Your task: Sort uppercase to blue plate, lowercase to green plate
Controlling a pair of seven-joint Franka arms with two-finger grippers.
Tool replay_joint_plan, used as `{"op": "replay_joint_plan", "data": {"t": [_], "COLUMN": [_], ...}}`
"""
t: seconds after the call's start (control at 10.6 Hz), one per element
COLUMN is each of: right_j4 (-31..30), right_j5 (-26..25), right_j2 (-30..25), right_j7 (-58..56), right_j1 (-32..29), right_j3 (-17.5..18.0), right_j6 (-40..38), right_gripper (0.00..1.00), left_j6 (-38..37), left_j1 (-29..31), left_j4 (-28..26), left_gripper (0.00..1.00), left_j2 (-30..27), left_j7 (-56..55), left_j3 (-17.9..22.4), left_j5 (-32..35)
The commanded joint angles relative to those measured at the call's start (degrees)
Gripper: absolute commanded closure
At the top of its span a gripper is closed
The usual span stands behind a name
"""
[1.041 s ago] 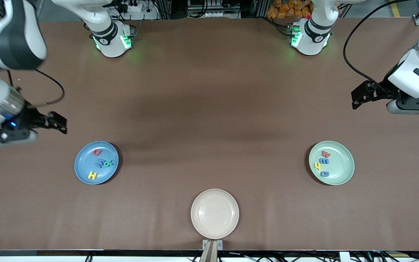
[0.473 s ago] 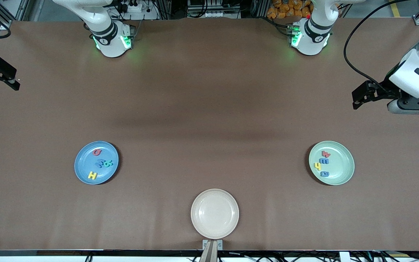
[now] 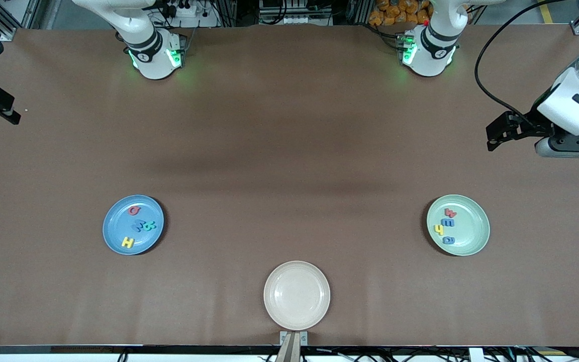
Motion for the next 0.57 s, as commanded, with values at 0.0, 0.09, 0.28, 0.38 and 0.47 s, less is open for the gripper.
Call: {"op": "replay_joint_plan", "data": {"t": [0.0,0.09,0.28,0.38,0.47], "right_j4": [2.09,2.09,2.09,2.09,2.09], "right_j5": [0.68,0.76,0.76,0.76,0.76], "right_j2": [0.84,0.83,0.83,0.83,0.83], "right_j7": [1.19,1.02,1.28,1.28,1.28], "right_j1": [0.69,0.69,0.77,0.78,0.69], "right_j3": [-0.82,-0.91,-1.00,-1.00,-1.00], "right_j6": [-1.39,-1.39,-1.48,-1.39,-1.48], "right_gripper": [0.00,0.00,0.00,0.00,0.00], "left_j6": [-1.75,-2.98,-6.06,-6.33,-6.33], "left_j1": [0.09,0.09,0.18,0.18,0.18], "left_j4": [-0.40,0.56,2.67,2.85,2.85], "left_gripper": [0.00,0.00,0.00,0.00,0.00], "left_j2": [-1.30,-1.48,-1.48,-1.57,-2.18], "left_j7": [1.16,1.16,1.16,1.16,1.16], "left_j3": [-0.24,-0.25,-0.16,-0.07,0.02], "left_j5": [-0.75,-0.75,-0.75,-0.93,-1.01]}}
